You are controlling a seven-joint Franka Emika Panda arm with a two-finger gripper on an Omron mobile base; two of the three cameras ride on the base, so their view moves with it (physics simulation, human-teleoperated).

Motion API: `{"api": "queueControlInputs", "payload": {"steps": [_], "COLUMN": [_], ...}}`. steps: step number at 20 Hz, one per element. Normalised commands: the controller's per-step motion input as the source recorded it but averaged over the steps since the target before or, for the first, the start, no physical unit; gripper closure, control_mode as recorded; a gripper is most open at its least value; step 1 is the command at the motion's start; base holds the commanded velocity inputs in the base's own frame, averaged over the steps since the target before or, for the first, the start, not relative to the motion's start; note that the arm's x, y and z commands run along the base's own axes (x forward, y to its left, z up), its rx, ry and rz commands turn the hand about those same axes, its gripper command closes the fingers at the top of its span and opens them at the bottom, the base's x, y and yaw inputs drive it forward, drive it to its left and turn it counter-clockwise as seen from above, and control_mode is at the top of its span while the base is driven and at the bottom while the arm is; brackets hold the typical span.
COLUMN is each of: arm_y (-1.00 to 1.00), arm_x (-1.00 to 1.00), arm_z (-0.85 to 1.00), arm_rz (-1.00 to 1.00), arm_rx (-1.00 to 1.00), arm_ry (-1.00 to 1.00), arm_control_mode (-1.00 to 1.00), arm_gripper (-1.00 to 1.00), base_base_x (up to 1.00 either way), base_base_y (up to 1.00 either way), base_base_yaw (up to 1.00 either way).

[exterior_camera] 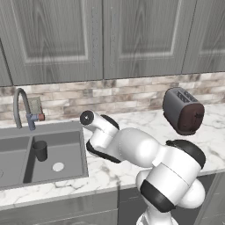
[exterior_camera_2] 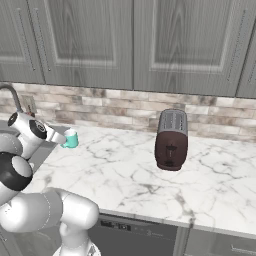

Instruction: Place the mug in the left basin and the glass cup in the right basin of the sink.

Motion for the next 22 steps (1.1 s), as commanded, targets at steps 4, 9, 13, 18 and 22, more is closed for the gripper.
{"api": "queueControlInputs", "payload": {"steps": [4, 9, 13, 18, 22], "arm_y": [0.00, 0.00, 0.04, 0.05, 0.02], "arm_x": [0.15, 0.13, 0.11, 0.11, 0.13], "arm_z": [-0.10, -0.11, -0.15, -0.19, -0.12], "arm_rz": [0.00, 0.00, 0.00, 0.00, 0.00], "arm_rx": [0.00, 0.00, 0.00, 0.00, 0.00], "arm_ry": [0.09, 0.08, 0.08, 0.09, 0.08], "arm_control_mode": [-1.00, -1.00, -1.00, -1.00, -1.00], "arm_gripper": [-1.00, -1.00, -1.00, -1.00, -1.00], "base_base_x": [0.00, 0.00, 0.00, 0.00, 0.00], "base_base_y": [0.00, 0.00, 0.00, 0.00, 0.00], "base_base_yaw": [0.00, 0.00, 0.00, 0.00, 0.00]}}
